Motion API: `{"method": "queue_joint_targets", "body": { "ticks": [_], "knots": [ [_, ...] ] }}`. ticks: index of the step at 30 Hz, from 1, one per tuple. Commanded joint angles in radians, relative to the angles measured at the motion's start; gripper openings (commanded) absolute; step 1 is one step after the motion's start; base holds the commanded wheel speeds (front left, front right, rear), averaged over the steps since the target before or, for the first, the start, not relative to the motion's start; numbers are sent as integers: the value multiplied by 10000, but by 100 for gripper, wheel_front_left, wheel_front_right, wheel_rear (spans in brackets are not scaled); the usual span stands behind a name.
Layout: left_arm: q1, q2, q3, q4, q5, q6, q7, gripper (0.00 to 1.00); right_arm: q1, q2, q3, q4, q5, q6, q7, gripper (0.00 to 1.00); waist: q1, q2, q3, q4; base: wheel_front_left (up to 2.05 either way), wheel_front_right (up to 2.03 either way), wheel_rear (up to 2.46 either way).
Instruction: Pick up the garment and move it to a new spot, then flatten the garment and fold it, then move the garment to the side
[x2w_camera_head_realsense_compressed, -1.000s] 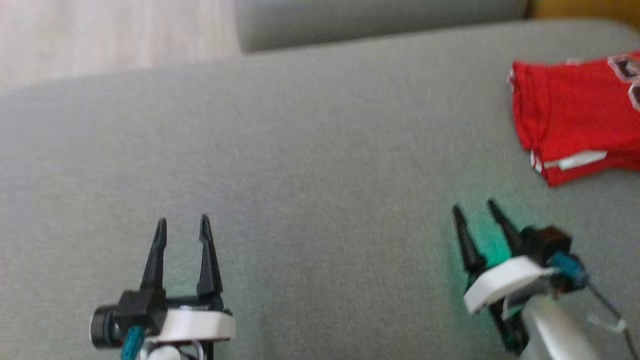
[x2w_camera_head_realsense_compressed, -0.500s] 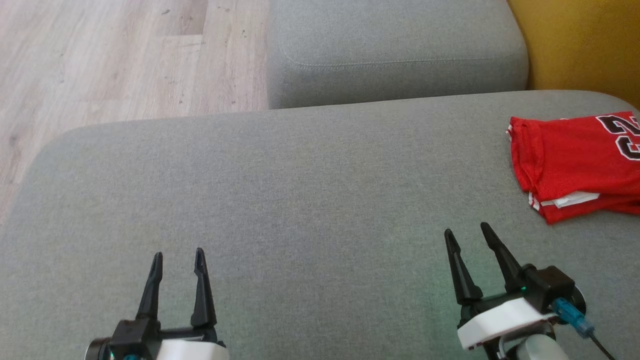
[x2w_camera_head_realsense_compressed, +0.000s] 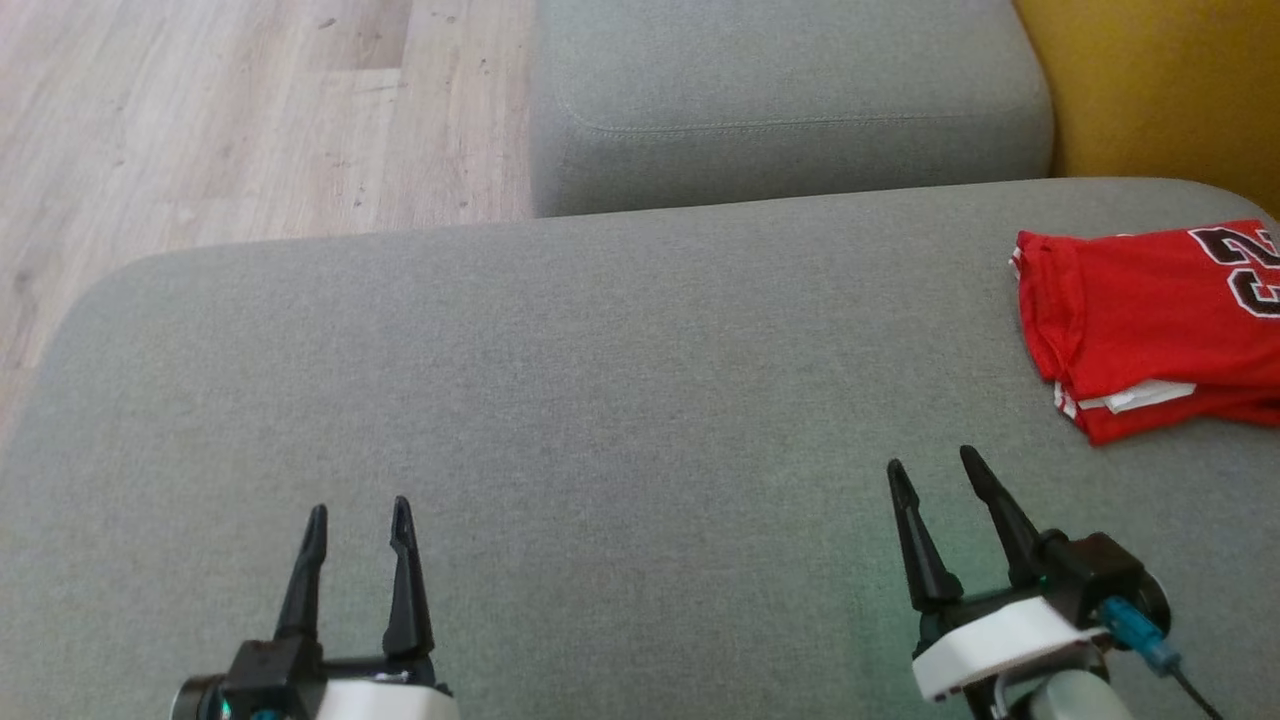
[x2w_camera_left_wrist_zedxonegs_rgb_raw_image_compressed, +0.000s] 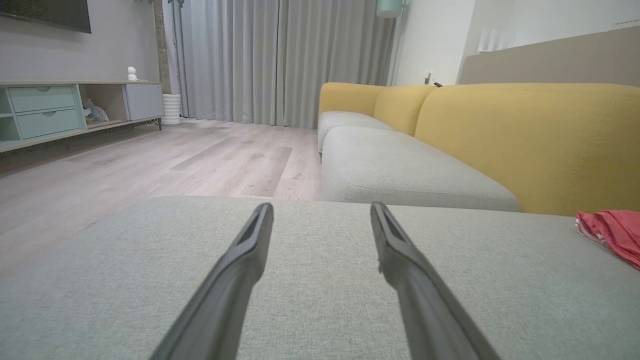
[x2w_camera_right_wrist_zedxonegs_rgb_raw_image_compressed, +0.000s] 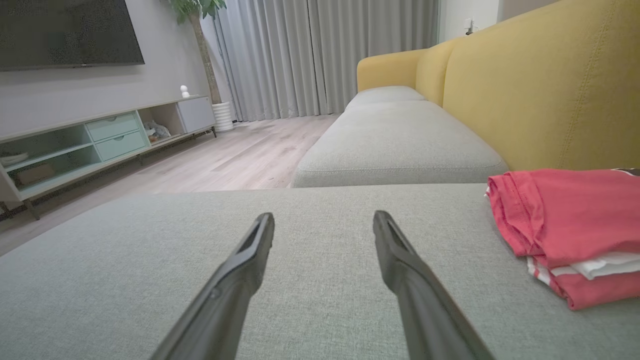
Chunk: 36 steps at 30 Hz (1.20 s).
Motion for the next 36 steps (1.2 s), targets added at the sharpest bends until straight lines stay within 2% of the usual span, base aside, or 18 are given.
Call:
{"method": "queue_joint_targets", "body": {
  "ticks": [1,2,5,36],
  "knots": [
    [-306,-18,340,-275,107,31,-51,100,-456,53,255,-269,-95,-9,-108,100,0,0,-2,-26,0,0,0],
    [1,0,-5,32,40,-3,0,0,4,4,3,39,-21,-2,2,0,0,0,-1,-25,0,0,0],
    [73,0,-21,391,-36,-15,15,0,166,3,7,356,53,-2,16,0,0,0,3,-25,0,0,0],
    [-468,85,575,531,-3745,-551,872,0,-159,-126,-509,116,3997,-4,788,0,0,0,132,-14,0,0,0]
  ]
}}
